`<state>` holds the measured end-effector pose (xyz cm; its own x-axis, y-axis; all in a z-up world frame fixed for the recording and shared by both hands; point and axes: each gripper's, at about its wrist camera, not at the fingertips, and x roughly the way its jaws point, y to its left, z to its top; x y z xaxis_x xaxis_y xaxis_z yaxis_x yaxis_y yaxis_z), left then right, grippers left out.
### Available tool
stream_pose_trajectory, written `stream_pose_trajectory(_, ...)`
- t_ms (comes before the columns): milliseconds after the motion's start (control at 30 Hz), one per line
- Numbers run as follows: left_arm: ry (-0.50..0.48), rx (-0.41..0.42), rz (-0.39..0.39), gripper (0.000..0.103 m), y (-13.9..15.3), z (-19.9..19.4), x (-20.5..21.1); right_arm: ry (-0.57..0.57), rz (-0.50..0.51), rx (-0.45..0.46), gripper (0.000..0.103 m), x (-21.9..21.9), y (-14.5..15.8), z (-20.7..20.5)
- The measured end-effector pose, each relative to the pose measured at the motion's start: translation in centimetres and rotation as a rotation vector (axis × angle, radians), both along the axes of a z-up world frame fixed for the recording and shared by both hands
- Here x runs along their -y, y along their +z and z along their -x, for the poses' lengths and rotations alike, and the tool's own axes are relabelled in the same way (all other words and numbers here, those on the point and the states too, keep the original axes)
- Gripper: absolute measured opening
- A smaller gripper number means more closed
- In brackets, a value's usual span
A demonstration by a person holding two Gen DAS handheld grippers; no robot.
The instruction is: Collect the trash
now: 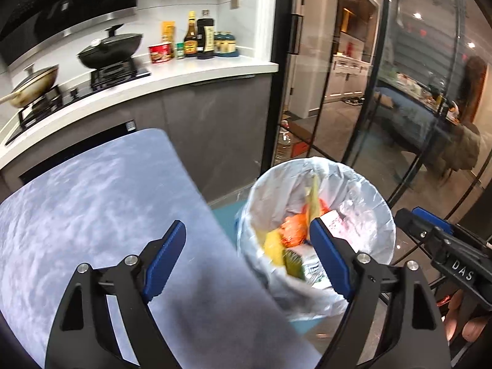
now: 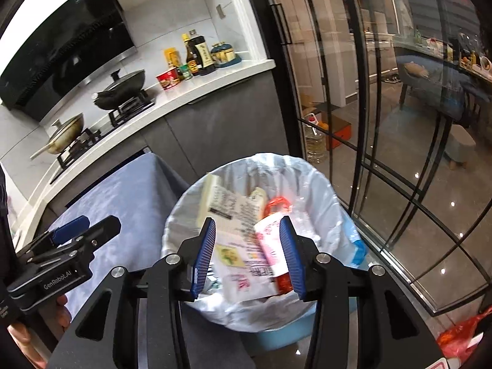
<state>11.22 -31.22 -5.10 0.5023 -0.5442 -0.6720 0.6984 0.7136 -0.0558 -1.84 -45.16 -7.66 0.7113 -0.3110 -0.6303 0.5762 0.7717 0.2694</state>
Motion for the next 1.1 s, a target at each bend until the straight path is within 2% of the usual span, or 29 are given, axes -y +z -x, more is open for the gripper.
stream_pose_trajectory(233,0.063,-0.008,-0.023,0.079,0.3,0.3,-3.7,0.021,0.031,-0.011,0.044,-3.1,0.7,-0.8)
stream_pose_trajectory(333,0.076,-0.008,-0.029,0.079,0.4,0.6,-4.6,0.007,0.061,-0.028,0.054,-4.6,1.1,-1.0)
stream_pose_trajectory(467,0.089,-0.017,-0.041,0.079,0.3,1.1,-5.5,-0.007,0.078,-0.047,0.055,-5.8,1.4,-0.9)
stream_pose_trajectory(667,0.104,-0.020,-0.059,0.079,-0.1,1.8,-5.9,-0.015,0.100,-0.073,0.058,-7.0,1.7,0.0)
stream_pose_trajectory(800,0.112,-0.027,-0.060,0.084,-0.2,2.2,-6.0,-0.026,0.124,-0.099,0.061,-7.8,1.8,0.5)
stream_pose_trajectory(1100,0.105,-0.040,-0.069,0.087,-0.6,3.4,-5.6,-0.051,0.099,-0.114,0.066,-7.6,1.4,2.0)
